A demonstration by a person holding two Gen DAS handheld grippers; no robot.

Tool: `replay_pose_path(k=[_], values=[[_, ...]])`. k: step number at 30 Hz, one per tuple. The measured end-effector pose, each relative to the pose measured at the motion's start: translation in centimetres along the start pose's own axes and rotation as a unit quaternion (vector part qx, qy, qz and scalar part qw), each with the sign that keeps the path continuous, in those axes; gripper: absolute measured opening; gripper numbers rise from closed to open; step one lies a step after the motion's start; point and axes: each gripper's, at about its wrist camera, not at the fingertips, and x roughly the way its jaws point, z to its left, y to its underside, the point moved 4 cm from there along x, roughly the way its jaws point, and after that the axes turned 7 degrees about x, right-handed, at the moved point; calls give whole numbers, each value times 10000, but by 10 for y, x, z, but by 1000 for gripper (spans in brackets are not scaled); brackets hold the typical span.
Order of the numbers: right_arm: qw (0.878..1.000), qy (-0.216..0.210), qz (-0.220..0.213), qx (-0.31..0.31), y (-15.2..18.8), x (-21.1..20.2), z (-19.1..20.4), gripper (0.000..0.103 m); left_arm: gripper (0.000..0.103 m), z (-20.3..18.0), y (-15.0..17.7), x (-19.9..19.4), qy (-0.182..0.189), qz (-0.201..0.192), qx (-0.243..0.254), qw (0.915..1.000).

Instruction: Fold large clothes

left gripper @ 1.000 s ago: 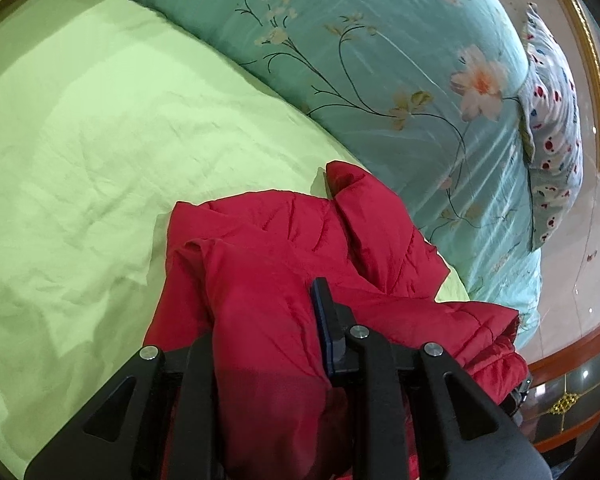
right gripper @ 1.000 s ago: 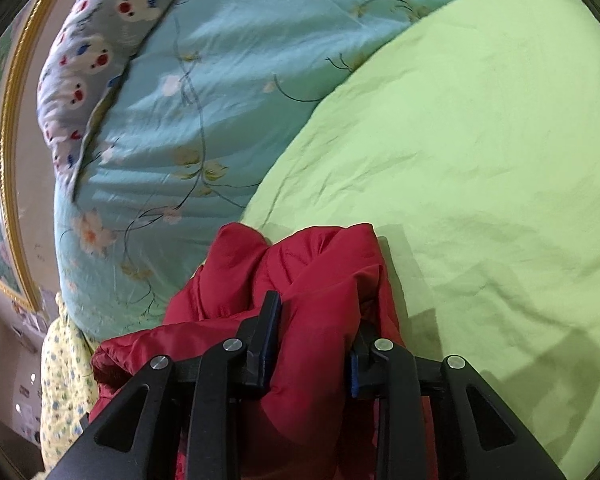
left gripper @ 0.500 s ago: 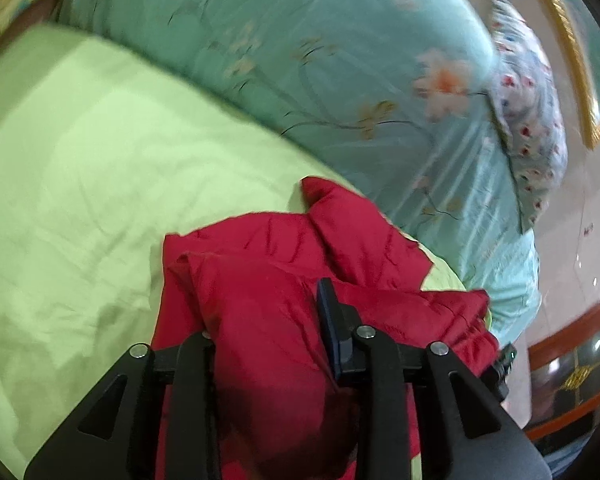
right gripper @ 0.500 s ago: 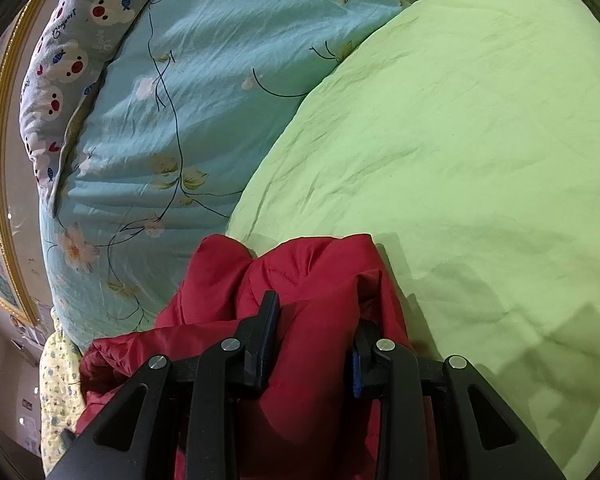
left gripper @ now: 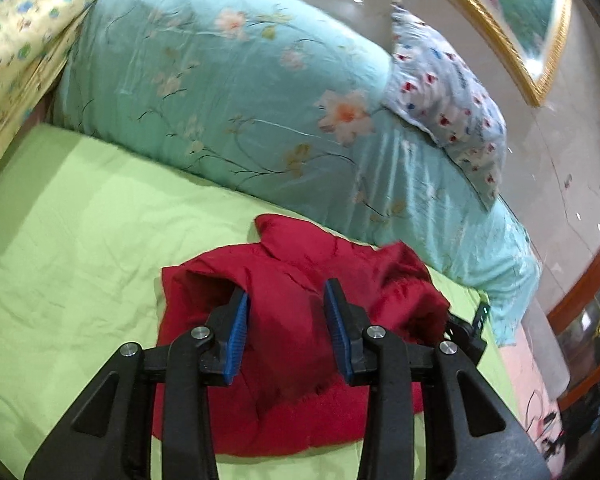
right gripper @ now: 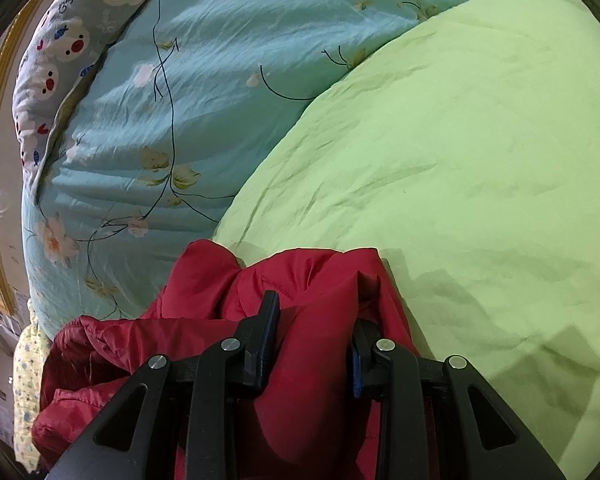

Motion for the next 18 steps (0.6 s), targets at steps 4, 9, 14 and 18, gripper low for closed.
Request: replay_pose_path(k=[4,9,14,18], values=[[10000,43,-20,-10,0,1,0,29,34,-21,11,-6,201,-114,257,9994],[10000,48,-34,-29,0,2,1,29,34,-31,0,-41,374,-609,311,9970],[9999,70,-106,-82,0,2,2,30,40,-57,5,-41,544,-411,878,9938],[9997,111,-114,-160,0,1,4,32,40,-71,29,27,21,352,1490,9882]])
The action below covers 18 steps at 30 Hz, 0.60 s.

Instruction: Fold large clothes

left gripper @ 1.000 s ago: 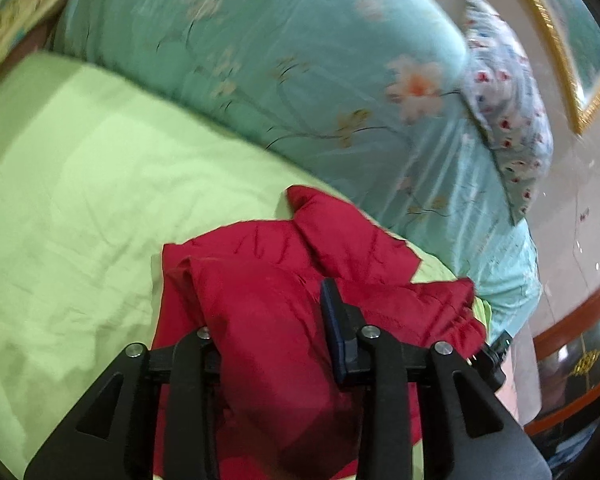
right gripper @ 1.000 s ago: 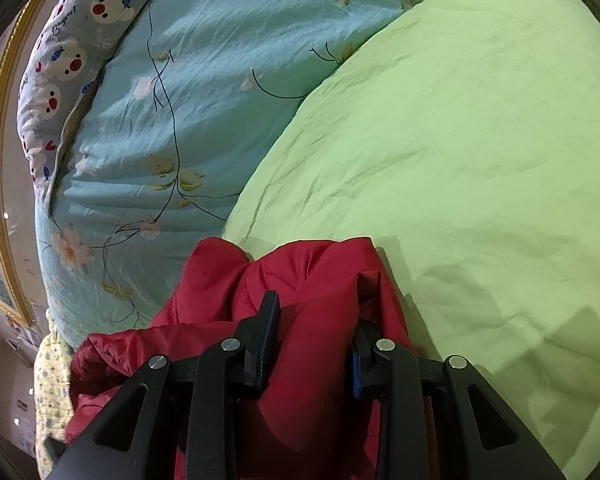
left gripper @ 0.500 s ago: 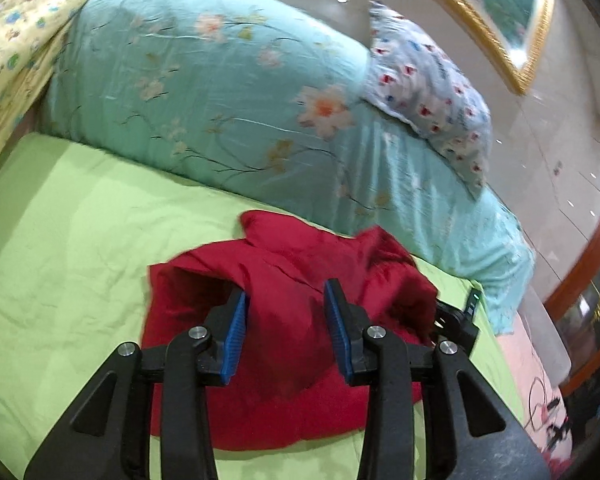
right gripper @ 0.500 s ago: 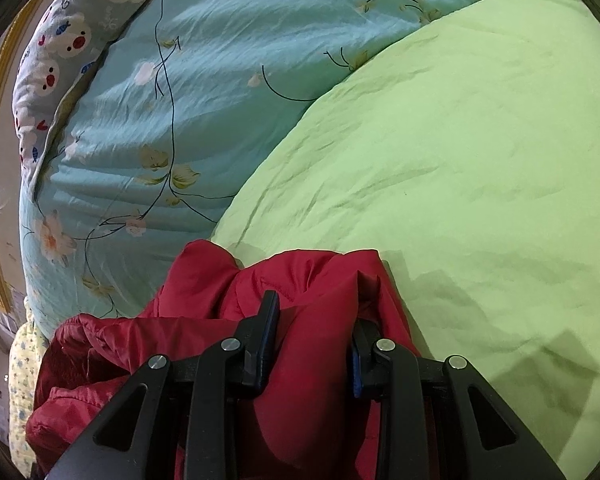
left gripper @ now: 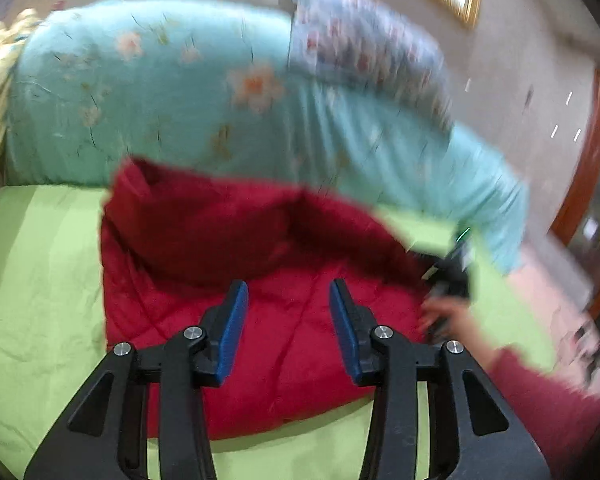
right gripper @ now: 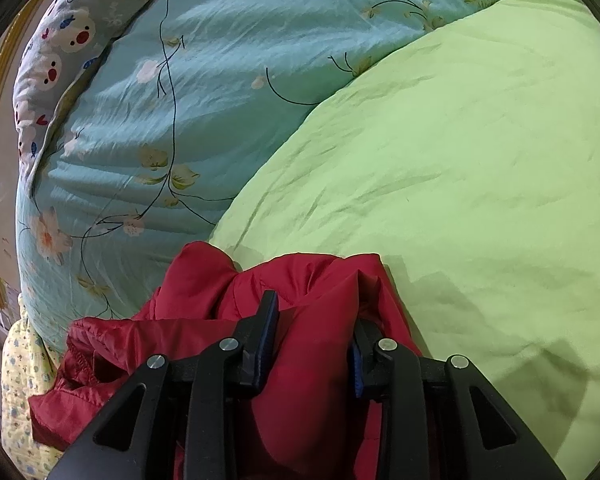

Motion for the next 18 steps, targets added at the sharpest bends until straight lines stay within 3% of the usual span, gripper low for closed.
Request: replay_pose_path(k=[4,9,14,18], values=[[10000,-23,4,-74,-1,-5,2,35,40,8,6,71,-551,572,243,9965],[9999,-97,-44,-122,-3,-17,5,39,40,34,17,136,-987,1116,81,9888],[9981,-236,-364,-444,-9,-54,24,53,41,42,17,160,-1137,1204,-47,9862],[9925,-440,-671,-922,-11,-95,46,64,41,51,11,169,-1031,1263,-244,9863]])
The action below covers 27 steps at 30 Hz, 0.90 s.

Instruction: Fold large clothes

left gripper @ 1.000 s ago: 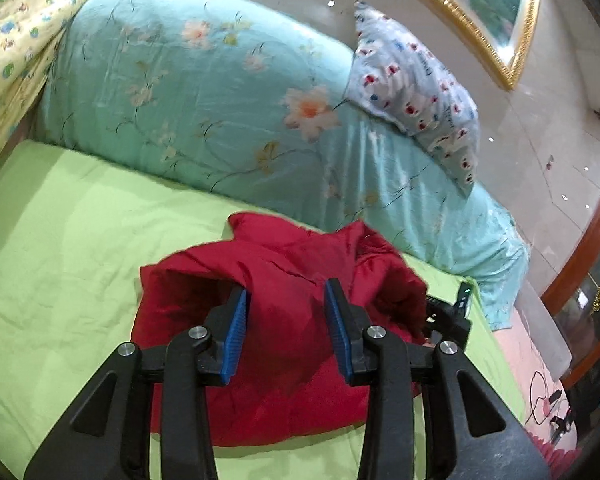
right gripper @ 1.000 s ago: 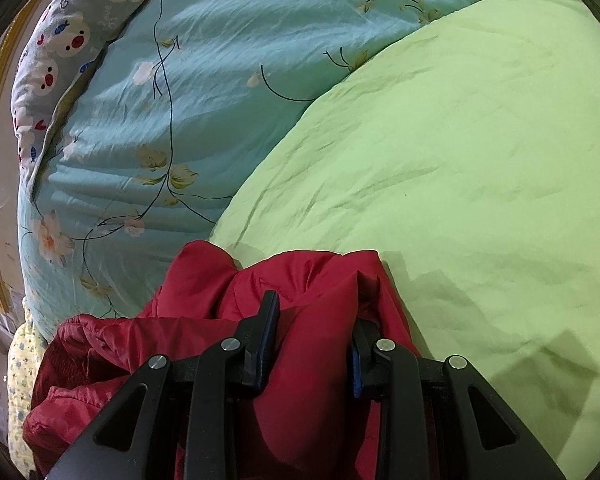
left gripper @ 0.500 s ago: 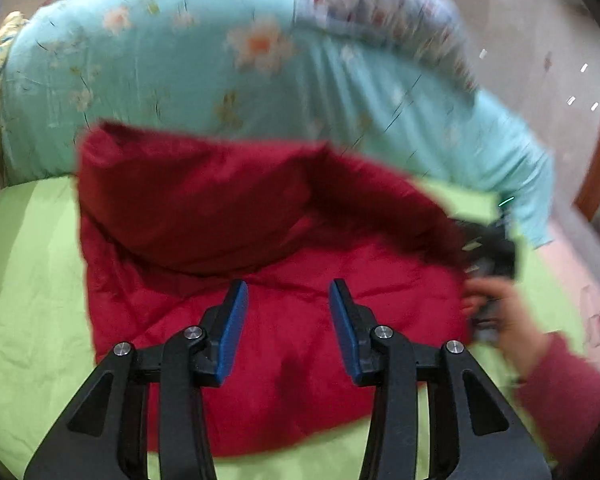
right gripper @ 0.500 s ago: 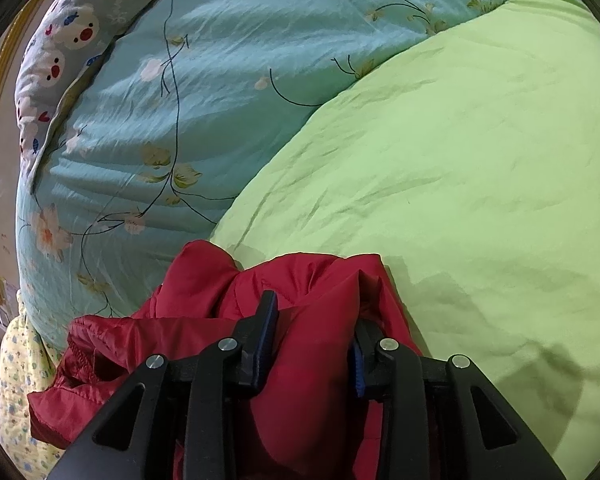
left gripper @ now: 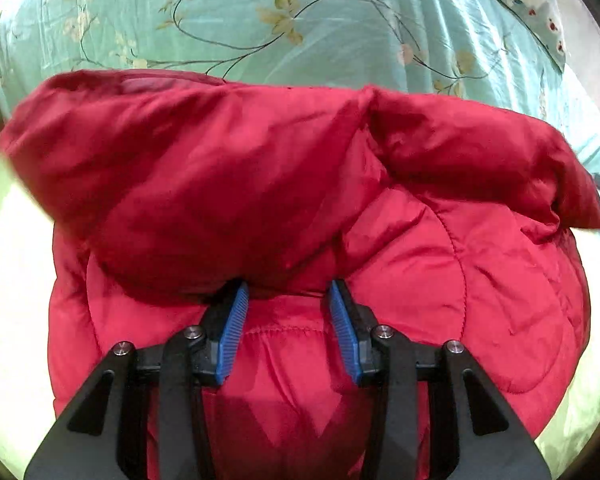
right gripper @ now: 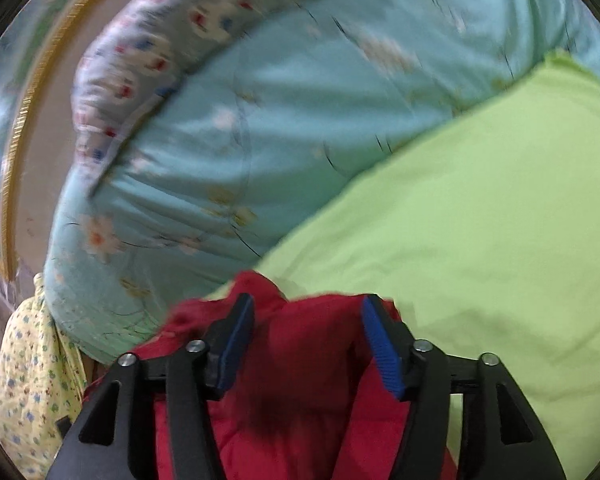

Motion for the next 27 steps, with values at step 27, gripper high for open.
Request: replay_pose_path(k=[27], values=[[9721,744,1479,-1664,61,125,18,79,40,60,5,5,143,-110,-781,9968]])
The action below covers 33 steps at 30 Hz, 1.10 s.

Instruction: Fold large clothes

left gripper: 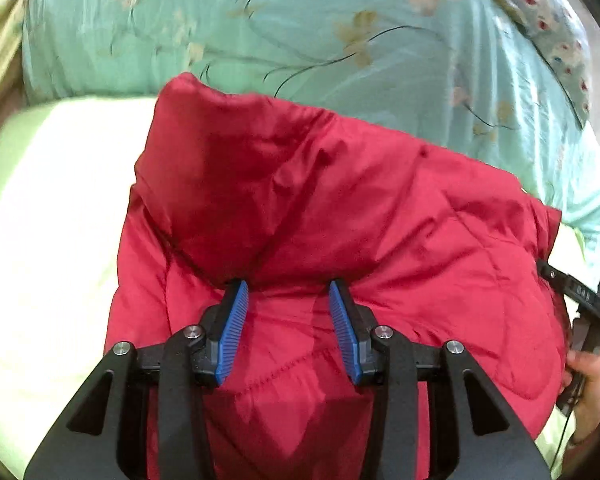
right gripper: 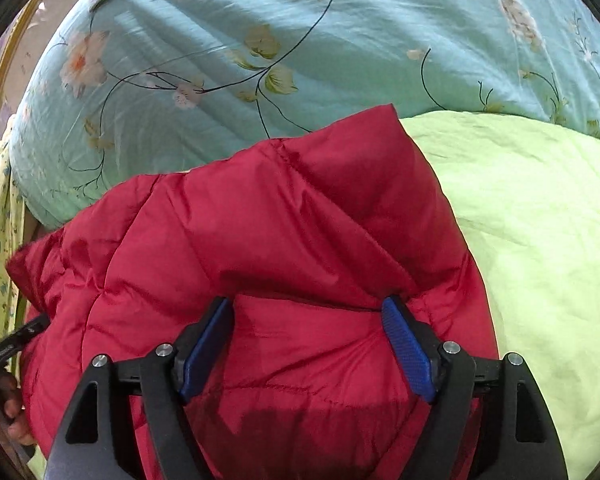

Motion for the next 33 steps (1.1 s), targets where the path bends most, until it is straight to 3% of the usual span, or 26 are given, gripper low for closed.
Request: replay_pose_path(k=[6,13,21,26,33], values=[[9998,-46,30,190,-6,11,-4,80,40,11,-10,21,233,174,-224,9993],[9998,-103,-58,161,-5,3,-1,81,41,5,-3,-7,186,17,-160,9997],[9994,-165,-285,42,5,-45,-3,81,55,13,21,-59,240,-336,-124,9991],[9995,-190,-248,-88,12,-71,-14,81,74,29,41,-77,-12,-525,-152,9985],[9994,-40,-117,-315,22,-87,-30,81,74,66,61,-72,473,-322,-777,9953]])
